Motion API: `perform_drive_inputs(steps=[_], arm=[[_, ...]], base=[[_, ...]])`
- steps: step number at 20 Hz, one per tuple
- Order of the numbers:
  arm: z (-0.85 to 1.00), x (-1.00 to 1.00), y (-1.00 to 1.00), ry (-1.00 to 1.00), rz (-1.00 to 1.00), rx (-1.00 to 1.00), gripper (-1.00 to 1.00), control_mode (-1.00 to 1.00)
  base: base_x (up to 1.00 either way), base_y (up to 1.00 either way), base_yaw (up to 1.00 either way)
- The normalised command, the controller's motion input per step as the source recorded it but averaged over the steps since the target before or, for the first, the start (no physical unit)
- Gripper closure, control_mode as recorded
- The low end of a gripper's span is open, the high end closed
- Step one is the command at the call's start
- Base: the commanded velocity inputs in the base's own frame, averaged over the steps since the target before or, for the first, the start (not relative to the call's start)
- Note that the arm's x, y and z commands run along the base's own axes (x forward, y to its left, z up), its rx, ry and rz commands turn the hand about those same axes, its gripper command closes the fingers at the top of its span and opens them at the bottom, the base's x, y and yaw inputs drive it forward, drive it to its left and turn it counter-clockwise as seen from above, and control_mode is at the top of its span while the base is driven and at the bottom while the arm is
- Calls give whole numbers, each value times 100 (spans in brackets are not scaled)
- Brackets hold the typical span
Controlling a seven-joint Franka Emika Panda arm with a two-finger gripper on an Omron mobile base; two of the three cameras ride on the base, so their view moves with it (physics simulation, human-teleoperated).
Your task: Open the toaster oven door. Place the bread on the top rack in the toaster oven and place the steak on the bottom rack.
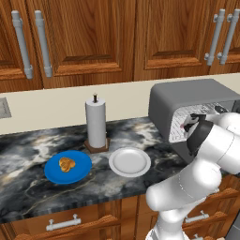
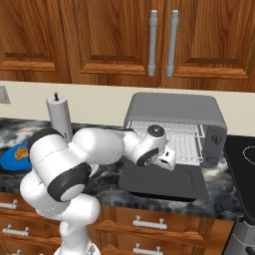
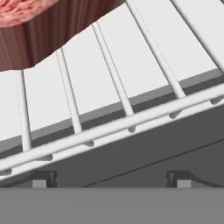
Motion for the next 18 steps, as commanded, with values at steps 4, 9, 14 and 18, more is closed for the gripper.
perform_drive_inputs(steps=[4,9,14,18], arm=[[-1,35,0,-3,-13,4,-100,-100],[0,32,0,-4,-10,5,-100,-100],[0,5,0,-3,-8,8,-100,-100],[0,-3,-4,-4,-4,6,-100,-100]], base=[[0,0,0],[0,0,0],[0,0,0],[0,0,0]])
